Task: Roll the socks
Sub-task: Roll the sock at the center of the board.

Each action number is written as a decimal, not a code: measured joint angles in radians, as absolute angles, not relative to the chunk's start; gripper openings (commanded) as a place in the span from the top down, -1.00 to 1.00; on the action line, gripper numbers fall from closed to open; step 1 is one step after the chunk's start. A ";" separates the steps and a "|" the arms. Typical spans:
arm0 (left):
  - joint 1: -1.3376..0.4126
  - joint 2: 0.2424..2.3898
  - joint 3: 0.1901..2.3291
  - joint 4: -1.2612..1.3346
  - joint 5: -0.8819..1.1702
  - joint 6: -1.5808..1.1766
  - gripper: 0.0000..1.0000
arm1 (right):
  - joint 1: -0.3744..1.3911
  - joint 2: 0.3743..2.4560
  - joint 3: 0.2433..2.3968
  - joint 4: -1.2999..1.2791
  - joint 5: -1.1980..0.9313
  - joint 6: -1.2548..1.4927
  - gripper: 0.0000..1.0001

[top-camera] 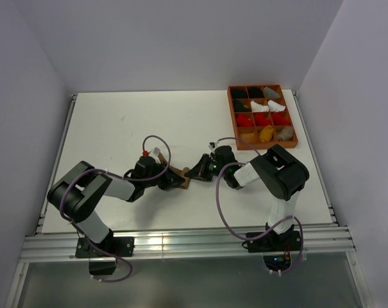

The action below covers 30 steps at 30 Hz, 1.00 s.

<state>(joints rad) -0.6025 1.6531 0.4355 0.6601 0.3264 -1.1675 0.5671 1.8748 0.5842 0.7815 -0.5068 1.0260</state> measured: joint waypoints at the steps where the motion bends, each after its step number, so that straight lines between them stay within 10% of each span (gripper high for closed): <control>1: -0.603 1.651 0.437 0.654 0.324 -1.164 0.74 | 0.567 1.863 0.594 0.746 -0.503 1.012 1.00; 8: -0.614 1.557 0.447 0.492 0.241 -1.106 0.15 | 0.585 1.798 0.700 0.445 -0.450 0.913 1.00; 30: -1.106 1.570 0.807 -0.023 -0.587 -0.796 -0.01 | 0.677 1.830 1.111 -0.319 -0.197 0.802 1.00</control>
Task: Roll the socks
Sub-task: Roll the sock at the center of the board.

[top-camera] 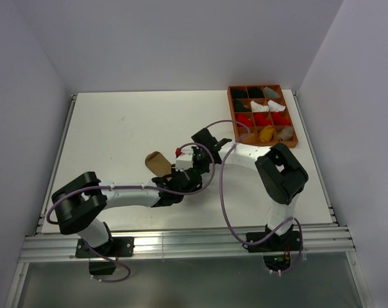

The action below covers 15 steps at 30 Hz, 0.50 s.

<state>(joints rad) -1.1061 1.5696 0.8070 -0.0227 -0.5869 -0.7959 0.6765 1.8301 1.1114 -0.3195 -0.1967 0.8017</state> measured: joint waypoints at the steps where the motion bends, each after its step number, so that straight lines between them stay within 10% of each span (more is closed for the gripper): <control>1: -1.113 1.592 0.821 -0.031 -0.609 -0.785 0.00 | 0.677 1.832 1.115 -0.326 -0.195 0.801 1.00; 15: -1.149 1.780 0.941 -0.097 -0.773 -0.752 0.50 | 0.674 1.844 1.141 -0.371 -0.191 0.802 1.00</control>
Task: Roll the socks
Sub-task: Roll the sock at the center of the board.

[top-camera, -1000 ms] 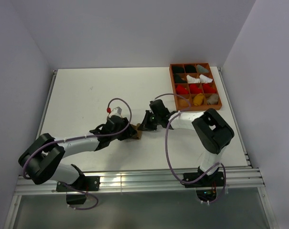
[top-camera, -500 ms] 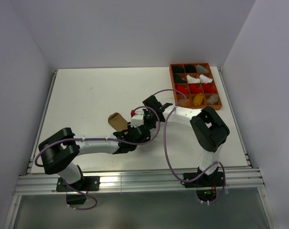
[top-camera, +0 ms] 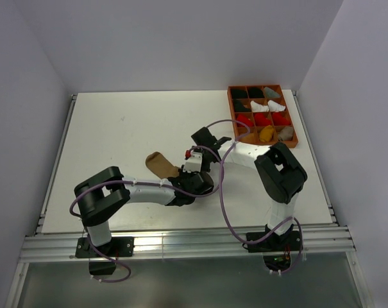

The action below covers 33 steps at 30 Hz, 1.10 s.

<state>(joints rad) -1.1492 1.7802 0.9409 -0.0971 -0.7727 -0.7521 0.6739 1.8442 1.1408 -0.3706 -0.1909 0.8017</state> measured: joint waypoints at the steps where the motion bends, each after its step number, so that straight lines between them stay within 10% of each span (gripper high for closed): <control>1: -1.149 1.784 0.945 -0.102 -0.776 -0.757 0.59 | 0.673 1.844 1.140 -0.369 -0.192 0.802 0.99; 13: -1.114 1.709 0.885 -0.081 -0.658 -0.765 0.83 | 0.637 1.754 0.930 -0.107 -0.282 0.870 -0.21; 33: -0.752 1.543 0.635 0.220 0.083 -0.886 0.78 | 0.546 1.574 0.502 0.480 -0.382 0.977 -0.23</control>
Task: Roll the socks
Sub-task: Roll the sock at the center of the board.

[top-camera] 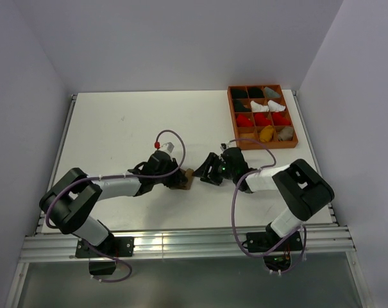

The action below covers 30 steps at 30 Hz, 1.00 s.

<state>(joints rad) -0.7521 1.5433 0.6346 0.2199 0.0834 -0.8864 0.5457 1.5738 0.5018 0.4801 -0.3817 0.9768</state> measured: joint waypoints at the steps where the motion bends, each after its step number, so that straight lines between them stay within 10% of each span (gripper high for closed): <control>1: -0.741 1.544 0.629 0.230 0.102 -0.895 0.78 | 0.548 1.590 0.493 0.506 -0.393 0.982 -0.22; 14: -0.646 1.604 0.574 0.381 0.290 -0.996 0.77 | 0.567 1.785 0.476 0.828 -0.476 1.092 -0.07; 22: -0.620 1.635 0.559 0.435 0.341 -1.019 0.71 | 0.567 1.860 0.476 0.932 -0.490 1.126 0.76; 30: -0.619 1.612 0.559 0.395 0.307 -0.984 0.11 | 0.567 1.829 0.507 0.837 -0.490 1.089 1.00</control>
<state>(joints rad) -0.6189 1.6119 0.5591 0.3954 0.3065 -0.9836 0.5671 1.8294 0.5072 0.8368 -0.4900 1.0893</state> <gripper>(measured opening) 0.390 0.040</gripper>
